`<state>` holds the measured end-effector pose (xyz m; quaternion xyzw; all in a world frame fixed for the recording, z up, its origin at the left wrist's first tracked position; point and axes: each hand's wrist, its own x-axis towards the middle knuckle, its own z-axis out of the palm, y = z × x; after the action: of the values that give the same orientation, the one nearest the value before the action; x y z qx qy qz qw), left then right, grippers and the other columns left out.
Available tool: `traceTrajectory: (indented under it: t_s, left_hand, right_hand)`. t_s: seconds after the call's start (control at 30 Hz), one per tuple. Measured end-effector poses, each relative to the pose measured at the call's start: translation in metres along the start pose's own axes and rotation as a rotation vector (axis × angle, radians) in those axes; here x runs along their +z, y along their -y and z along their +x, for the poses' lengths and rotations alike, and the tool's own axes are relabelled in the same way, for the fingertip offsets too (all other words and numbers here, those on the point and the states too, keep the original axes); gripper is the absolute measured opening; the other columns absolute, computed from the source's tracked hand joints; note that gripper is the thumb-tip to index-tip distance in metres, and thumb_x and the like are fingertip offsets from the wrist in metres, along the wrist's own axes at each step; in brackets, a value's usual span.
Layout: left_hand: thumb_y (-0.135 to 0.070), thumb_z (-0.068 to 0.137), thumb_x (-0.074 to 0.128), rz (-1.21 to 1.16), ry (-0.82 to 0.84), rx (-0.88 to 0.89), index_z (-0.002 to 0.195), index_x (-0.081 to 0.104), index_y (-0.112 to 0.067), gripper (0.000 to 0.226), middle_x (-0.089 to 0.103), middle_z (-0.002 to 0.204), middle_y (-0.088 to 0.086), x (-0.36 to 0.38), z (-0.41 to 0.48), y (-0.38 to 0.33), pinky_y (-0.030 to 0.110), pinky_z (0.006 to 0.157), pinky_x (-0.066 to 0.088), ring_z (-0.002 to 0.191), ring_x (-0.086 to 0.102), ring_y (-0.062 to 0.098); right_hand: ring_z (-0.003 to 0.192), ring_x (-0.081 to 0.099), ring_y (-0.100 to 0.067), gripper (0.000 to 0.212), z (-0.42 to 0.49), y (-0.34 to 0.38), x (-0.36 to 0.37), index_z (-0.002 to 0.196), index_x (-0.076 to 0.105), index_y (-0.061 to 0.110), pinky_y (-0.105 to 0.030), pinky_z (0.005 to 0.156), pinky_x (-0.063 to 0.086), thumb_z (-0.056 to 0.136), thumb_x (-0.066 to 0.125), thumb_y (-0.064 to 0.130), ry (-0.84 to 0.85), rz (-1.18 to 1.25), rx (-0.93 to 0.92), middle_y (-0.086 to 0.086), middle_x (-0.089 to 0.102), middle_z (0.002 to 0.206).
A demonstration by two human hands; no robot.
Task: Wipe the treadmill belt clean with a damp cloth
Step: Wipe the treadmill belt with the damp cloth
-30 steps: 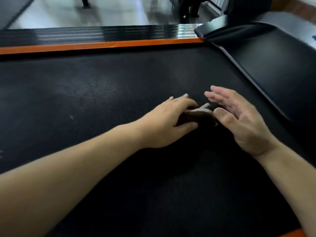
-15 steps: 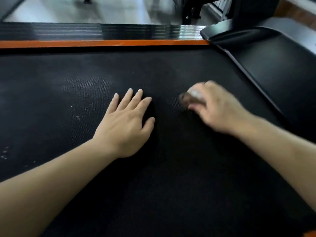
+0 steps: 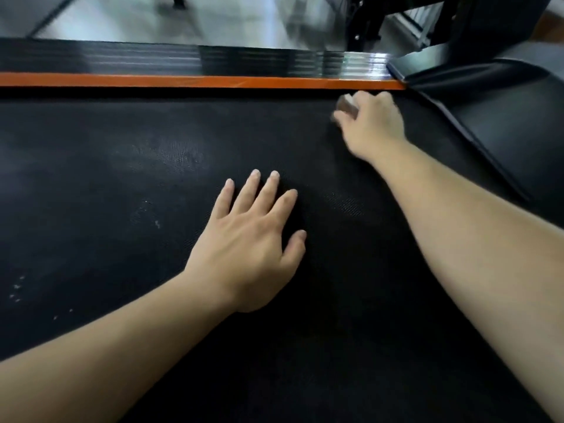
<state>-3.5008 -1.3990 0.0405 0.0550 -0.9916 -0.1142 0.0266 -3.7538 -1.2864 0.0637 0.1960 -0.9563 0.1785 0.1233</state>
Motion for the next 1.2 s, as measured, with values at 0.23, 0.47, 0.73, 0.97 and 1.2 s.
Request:
traceTrajectory:
  t_s: [0.23, 0.47, 0.73, 0.97, 1.2]
  left_hand:
    - [-0.061, 0.094, 0.013, 0.007, -0.020, 0.011, 0.160, 0.016, -0.029, 0.074, 0.001, 0.170, -0.001, 0.001, -0.001, -0.001, 0.046, 0.126, -0.005, 0.156, -0.013, 0.017]
    - [-0.061, 0.093, 0.014, -0.004, -0.026, 0.010, 0.160, 0.017, -0.030, 0.074, 0.001, 0.170, 0.000, 0.000, 0.000, -0.001, 0.046, 0.126, -0.006, 0.156, -0.012, 0.018]
    - [-0.062, 0.093, 0.011, 0.009, -0.025, 0.017, 0.161, 0.015, -0.030, 0.075, 0.000, 0.171, -0.001, 0.003, 0.000, -0.001, 0.045, 0.126, -0.004, 0.156, -0.013, 0.017]
    - [-0.062, 0.092, 0.009, 0.012, -0.016, 0.013, 0.161, 0.013, -0.032, 0.076, -0.002, 0.170, -0.003, 0.003, 0.001, -0.001, 0.044, 0.126, -0.006, 0.155, -0.014, 0.015]
    - [-0.063, 0.091, 0.010, 0.014, -0.021, 0.011, 0.161, 0.014, -0.032, 0.076, 0.000, 0.170, -0.003, 0.002, 0.001, -0.002, 0.043, 0.126, -0.006, 0.155, -0.013, 0.015]
  right_hand:
    - [0.103, 0.057, -0.033, 0.030, 0.014, 0.036, 0.020, 0.108, 0.068, 0.016, -0.036, 0.085, 0.045, 0.095, 0.060, 0.042, 0.080, 0.042, -0.303, -0.015, 0.058, 0.110]
    - [0.106, 0.057, -0.030, 0.031, 0.012, 0.091, 0.043, 0.113, 0.069, 0.024, -0.036, 0.091, 0.045, 0.090, 0.067, 0.045, 0.063, 0.169, -0.242, -0.012, 0.059, 0.116]
    - [0.119, 0.052, -0.040, 0.040, 0.041, -0.053, -0.015, 0.126, 0.065, 0.020, -0.041, 0.098, 0.043, 0.094, 0.061, 0.043, -0.079, -0.143, 0.232, -0.020, 0.054, 0.128]
    - [0.098, 0.055, -0.032, 0.027, 0.017, -0.029, 0.002, 0.104, 0.072, 0.021, -0.035, 0.082, 0.042, 0.092, 0.064, 0.044, 0.087, -0.004, -0.209, -0.013, 0.056, 0.101]
    - [0.117, 0.052, -0.041, 0.047, 0.046, -0.067, -0.017, 0.126, 0.064, 0.012, -0.045, 0.099, 0.043, 0.097, 0.055, 0.048, -0.096, -0.209, 0.284, -0.021, 0.052, 0.129]
